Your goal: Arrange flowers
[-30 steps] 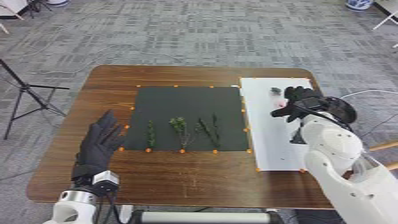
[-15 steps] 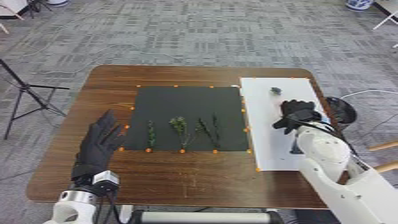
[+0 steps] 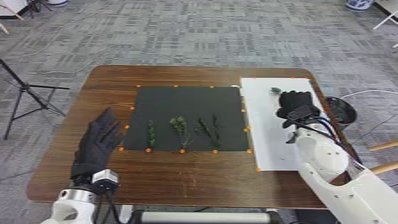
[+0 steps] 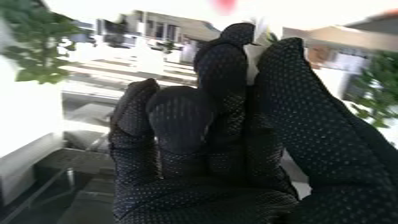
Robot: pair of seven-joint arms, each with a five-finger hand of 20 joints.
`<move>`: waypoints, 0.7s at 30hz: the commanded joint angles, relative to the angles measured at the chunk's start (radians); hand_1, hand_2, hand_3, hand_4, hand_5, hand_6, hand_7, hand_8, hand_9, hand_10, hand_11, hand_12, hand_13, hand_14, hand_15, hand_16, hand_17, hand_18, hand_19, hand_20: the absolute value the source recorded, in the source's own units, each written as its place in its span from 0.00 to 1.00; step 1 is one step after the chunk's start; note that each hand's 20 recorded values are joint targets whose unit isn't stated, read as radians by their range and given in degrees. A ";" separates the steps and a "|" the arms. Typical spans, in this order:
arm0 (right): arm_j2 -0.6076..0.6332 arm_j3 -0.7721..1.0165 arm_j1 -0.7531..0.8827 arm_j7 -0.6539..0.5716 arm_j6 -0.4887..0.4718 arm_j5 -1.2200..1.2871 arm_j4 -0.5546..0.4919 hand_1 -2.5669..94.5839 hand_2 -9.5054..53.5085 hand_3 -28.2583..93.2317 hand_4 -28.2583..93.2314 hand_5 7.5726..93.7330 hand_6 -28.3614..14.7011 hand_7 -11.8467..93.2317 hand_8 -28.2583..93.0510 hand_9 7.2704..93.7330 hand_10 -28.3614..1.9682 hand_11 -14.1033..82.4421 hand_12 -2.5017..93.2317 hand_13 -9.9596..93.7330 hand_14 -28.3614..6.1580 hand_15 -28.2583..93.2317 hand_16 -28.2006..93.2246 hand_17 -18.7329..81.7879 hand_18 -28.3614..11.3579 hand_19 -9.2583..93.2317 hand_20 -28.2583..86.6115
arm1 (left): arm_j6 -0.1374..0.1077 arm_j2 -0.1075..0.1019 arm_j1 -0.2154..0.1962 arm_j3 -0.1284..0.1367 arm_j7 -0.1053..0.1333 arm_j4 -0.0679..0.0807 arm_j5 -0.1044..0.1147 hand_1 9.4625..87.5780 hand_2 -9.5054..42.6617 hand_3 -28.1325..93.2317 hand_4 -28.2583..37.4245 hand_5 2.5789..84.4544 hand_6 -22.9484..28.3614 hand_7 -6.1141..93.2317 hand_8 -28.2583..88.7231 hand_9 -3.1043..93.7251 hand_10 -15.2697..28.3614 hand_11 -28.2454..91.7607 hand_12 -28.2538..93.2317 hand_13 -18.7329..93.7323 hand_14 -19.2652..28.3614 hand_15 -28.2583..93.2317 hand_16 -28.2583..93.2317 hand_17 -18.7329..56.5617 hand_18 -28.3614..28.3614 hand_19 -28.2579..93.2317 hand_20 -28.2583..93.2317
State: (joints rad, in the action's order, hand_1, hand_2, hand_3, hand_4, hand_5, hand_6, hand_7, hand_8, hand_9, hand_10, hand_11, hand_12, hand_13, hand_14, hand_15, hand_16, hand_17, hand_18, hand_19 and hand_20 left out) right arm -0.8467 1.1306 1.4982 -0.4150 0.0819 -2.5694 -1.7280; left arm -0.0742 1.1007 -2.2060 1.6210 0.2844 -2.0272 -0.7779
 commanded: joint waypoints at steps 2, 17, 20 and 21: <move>-0.082 -0.160 -0.214 0.101 -0.054 0.049 -0.013 0.52 0.05 0.89 0.03 0.76 0.64 0.51 0.31 0.82 0.65 0.56 0.56 0.78 0.60 0.87 0.50 0.50 0.21 0.92 0.61 | 0.020 -0.112 0.089 0.014 0.013 0.005 0.032 0.22 0.17 0.65 0.01 0.24 0.44 0.23 0.17 0.21 0.55 0.31 0.39 0.29 0.64 0.26 0.32 0.05 0.84 0.55 0.29; -0.436 -0.501 -0.423 0.245 -0.093 -0.028 0.125 0.50 0.01 0.90 0.08 0.77 0.66 0.51 0.29 0.84 0.68 0.53 0.58 0.78 0.60 0.87 0.50 0.51 0.22 0.92 0.61 | 0.078 -0.247 0.321 -0.036 0.050 0.059 0.089 0.22 0.17 0.65 0.01 0.24 0.44 0.23 0.17 0.21 0.55 0.30 0.39 0.30 0.64 0.26 0.32 0.06 0.84 0.55 0.29; -0.477 -0.536 -0.443 0.268 -0.113 -0.069 0.182 0.51 0.00 0.90 0.07 0.78 0.66 0.51 0.28 0.84 0.68 0.53 0.58 0.78 0.61 0.87 0.50 0.51 0.22 0.92 0.61 | 0.080 -0.262 0.373 -0.058 0.059 0.069 0.070 0.22 0.17 0.65 0.01 0.24 0.44 0.22 0.17 0.21 0.55 0.31 0.39 0.30 0.64 0.26 0.32 0.06 0.84 0.55 0.29; -0.486 -0.548 -0.452 0.268 -0.120 -0.076 0.194 0.51 0.00 0.90 0.07 0.78 0.66 0.51 0.28 0.84 0.68 0.53 0.58 0.78 0.61 0.87 0.50 0.51 0.21 0.92 0.61 | 0.086 -0.266 0.393 -0.068 0.062 0.074 0.068 0.22 0.17 0.65 0.01 0.25 0.44 0.22 0.17 0.22 0.55 0.31 0.39 0.30 0.64 0.26 0.32 0.06 0.84 0.55 0.29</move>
State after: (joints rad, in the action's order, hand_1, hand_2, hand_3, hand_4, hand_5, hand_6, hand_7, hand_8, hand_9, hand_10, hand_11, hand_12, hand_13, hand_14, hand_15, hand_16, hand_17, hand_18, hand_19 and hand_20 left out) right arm -1.2070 0.6611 1.0703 -0.2176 0.0079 -2.5719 -1.6083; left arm 0.0007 0.8729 -1.9096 1.5810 0.3205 -1.9605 -0.6787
